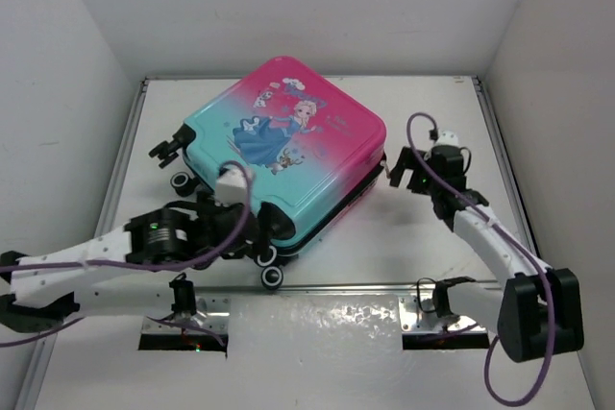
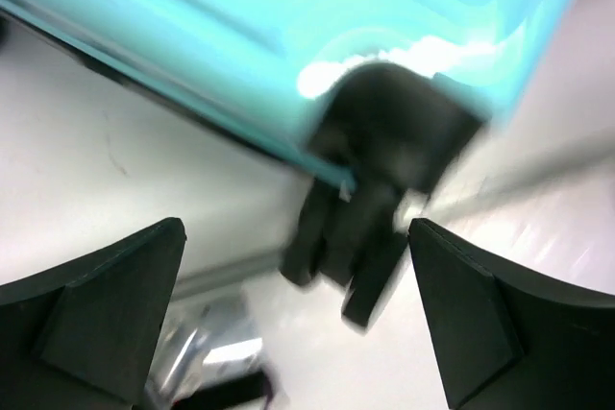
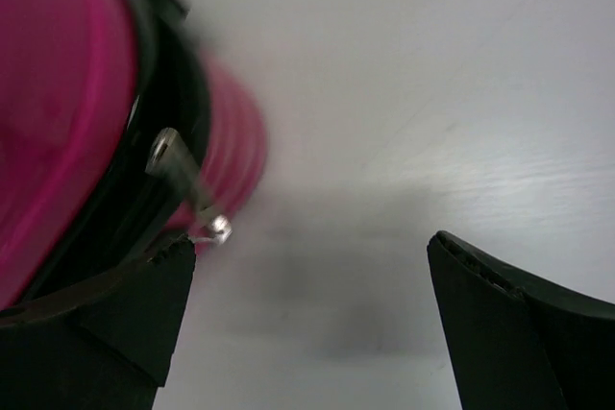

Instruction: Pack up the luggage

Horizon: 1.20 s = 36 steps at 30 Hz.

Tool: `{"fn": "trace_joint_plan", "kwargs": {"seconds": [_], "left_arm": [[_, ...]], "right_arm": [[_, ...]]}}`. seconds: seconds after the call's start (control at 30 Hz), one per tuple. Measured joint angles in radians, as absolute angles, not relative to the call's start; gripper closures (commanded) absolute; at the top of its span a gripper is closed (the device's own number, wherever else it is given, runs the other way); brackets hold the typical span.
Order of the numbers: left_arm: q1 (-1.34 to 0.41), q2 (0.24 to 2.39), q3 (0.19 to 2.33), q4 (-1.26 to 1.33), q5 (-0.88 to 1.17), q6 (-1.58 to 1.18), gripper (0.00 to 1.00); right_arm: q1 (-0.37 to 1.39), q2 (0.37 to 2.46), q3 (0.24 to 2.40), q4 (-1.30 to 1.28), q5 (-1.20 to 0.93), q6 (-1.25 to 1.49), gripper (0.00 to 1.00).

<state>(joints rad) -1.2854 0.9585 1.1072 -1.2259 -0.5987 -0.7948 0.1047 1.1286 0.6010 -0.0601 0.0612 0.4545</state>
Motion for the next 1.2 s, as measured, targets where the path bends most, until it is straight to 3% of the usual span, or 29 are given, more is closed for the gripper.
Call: {"fn": "trace_joint_plan", "kwargs": {"seconds": [0.17, 0.3, 0.4, 0.43, 0.57, 0.67, 0.83, 0.97, 1.0, 1.03, 1.13, 1.2], "left_arm": [[-1.248, 0.802, 1.138, -1.192, -0.808, -0.947, 0.0], [-1.227, 0.771, 1.176, -1.272, -0.982, -1.144, 0.0], [-1.095, 0.852, 1.246, -1.274, -1.05, -1.176, 0.0], [-1.009, 0.891, 1.267, -1.225, -1.045, -1.141, 0.0], [-0.581, 1.035, 1.333, -0.982, -0.759, -0.915, 0.0], [-0.422, 1.164, 1.4, -0.889, -0.615, -0.801, 0.0], [-0.403, 1.251, 1.657, -0.934, -0.539, -0.607, 0.0], [-0.397, 1.232, 1.876, -0.969, -0.609, -0.514, 0.0], [-0.394, 1.201, 1.885, -0.97, -0.625, -0.501, 0.0], [-0.392, 1.166, 1.873, -0.974, -0.635, -0.497, 0.0], [-0.392, 1.066, 1.736, -0.959, -0.663, -0.499, 0.0], [-0.387, 1.012, 1.656, -0.973, -0.687, -0.513, 0.0]], "right_arm": [[0.311, 1.031, 0.418, 0.016, -0.014, 0.496, 0.01], [0.617, 0.969, 0.342, 0.08, -0.025, 0.518, 0.02], [0.873, 1.0, 0.342, 0.168, 0.03, 0.513, 0.21], [0.929, 1.026, 0.343, 0.217, 0.049, 0.517, 0.31], [1.073, 1.241, 0.354, 0.437, 0.165, 0.559, 0.46], [1.108, 1.451, 0.411, 0.534, 0.236, 0.58, 0.49], [1.113, 1.806, 0.897, 0.436, 0.255, 0.613, 0.45], [1.061, 2.065, 1.363, 0.415, 0.103, 0.646, 0.43], [1.035, 2.069, 1.38, 0.424, 0.081, 0.659, 0.41], [1.005, 2.049, 1.358, 0.445, 0.066, 0.664, 0.33], [0.923, 1.898, 1.122, 0.461, 0.094, 0.65, 0.01], [0.875, 1.77, 0.94, 0.432, 0.145, 0.624, 0.01]]}}
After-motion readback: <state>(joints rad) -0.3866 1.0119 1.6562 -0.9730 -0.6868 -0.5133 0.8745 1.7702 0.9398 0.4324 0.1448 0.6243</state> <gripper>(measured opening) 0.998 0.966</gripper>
